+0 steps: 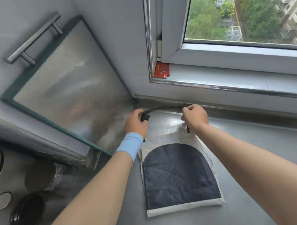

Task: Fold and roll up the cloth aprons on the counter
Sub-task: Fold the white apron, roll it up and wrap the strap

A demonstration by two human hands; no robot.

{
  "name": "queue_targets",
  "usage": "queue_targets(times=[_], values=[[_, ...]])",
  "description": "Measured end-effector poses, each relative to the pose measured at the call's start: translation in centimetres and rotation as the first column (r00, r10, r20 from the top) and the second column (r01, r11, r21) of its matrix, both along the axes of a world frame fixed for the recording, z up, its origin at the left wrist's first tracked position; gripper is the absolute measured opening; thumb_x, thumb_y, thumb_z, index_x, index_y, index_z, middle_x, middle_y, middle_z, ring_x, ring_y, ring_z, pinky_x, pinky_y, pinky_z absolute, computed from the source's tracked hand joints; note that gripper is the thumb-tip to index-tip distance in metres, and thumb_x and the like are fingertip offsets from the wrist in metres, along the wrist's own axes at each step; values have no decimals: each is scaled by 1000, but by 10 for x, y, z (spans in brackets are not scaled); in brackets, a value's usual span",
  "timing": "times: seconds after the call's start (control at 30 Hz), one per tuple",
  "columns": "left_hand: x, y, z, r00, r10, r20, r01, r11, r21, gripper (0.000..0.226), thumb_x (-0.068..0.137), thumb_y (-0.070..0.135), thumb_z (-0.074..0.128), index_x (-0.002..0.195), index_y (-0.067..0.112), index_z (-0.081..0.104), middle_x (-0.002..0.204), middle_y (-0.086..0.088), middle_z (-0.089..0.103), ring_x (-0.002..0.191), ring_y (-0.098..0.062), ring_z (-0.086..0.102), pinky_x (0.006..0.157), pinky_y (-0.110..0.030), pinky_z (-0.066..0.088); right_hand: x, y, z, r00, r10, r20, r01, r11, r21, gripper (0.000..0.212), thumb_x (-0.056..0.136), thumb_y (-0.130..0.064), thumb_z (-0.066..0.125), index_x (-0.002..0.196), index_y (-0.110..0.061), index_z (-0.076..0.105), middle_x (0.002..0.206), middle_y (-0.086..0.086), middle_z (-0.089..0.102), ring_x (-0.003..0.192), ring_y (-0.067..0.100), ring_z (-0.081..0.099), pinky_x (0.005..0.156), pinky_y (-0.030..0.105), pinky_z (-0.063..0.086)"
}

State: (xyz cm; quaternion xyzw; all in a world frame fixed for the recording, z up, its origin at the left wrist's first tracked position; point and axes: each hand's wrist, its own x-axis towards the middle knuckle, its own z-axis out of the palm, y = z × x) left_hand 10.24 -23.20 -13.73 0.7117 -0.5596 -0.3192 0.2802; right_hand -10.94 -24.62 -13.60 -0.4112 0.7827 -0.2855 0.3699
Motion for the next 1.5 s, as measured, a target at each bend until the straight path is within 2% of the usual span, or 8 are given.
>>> queue_targets(times=[0.17, 0.33, 0.6, 0.8, 0.87, 1.03, 1.37, 1.5], values=[[-1, 19, 6, 960, -212, 182, 227, 972, -64, 26, 87, 11, 51, 104, 26, 62, 115, 7, 54, 90, -17, 58, 78, -24, 44, -19, 32, -12, 899, 358, -252, -389, 918, -81, 36, 83, -25, 52, 119, -28, 51, 96, -8, 64, 86, 20, 62, 71, 32, 48], [8, 44, -23, 749, -548, 371, 407, 823, 396, 37, 81, 50, 62, 108, 25, 65, 116, 2, 56, 118, -18, 44, 99, -37, 44, -30, 59, -27, 360, 750, -555, -731, 596, 331, 28, 86, -43, 52, 107, -32, 66, 114, -4, 54, 106, 21, 51, 85, 33, 42], [18, 38, -37, 824, -430, 370, 370, 902, 223, 13, 93, 27, 58, 91, 16, 64, 101, -3, 60, 95, -21, 55, 76, -24, 37, -24, 47, -37, 473, 650, -595, -702, 686, 191, 18, 102, -38, 42, 98, -23, 50, 102, -3, 56, 95, 26, 56, 71, 36, 40], [-10, 57, -35, 724, -323, 609, 374, 926, 47, 43, 79, 2, 56, 116, 21, 54, 118, -1, 48, 109, -25, 45, 89, -32, 40, -8, 46, -48, 269, 580, -769, -650, 698, 299, 22, 101, -35, 45, 108, -15, 53, 106, 5, 55, 94, 28, 56, 69, 36, 40], [-32, 78, -33, 690, -377, 617, 489, 872, -15, 34, 79, 11, 58, 112, 21, 59, 115, -1, 52, 106, -26, 50, 88, -35, 41, -1, 56, -46, 217, 473, -854, -646, 725, 238, 16, 92, -23, 53, 105, -15, 56, 104, 8, 56, 90, 30, 53, 71, 38, 42], [-61, 121, -58, 611, -569, 551, 527, 811, 253, 61, 94, 41, 38, 149, 17, 28, 160, -3, 18, 147, -29, 13, 118, -49, 16, 19, 117, -55, 477, 407, -779, -675, 737, -29, 32, 86, -14, 48, 116, -14, 59, 137, 13, 50, 124, 34, 47, 96, 42, 41], [-10, 134, -77, 435, -554, 710, 505, 803, 316, 77, 91, 65, 15, 151, 26, -13, 158, -1, -23, 148, -23, -18, 118, -48, -12, -29, 177, -86, 372, 592, -715, -662, 709, 244, 70, 97, -57, 23, 157, -25, 14, 165, 8, 1, 152, 23, -1, 121, 41, 3], [-14, 161, -62, 449, -493, 746, 552, 809, 203, 60, 91, 42, 53, 146, 24, 39, 158, -6, 26, 146, -26, 23, 118, -46, 8, -21, 180, -79, 319, 562, -763, -659, 710, 248, 68, 96, -51, 27, 154, -15, 28, 162, 18, 14, 150, 34, 14, 118, 51, 16]])
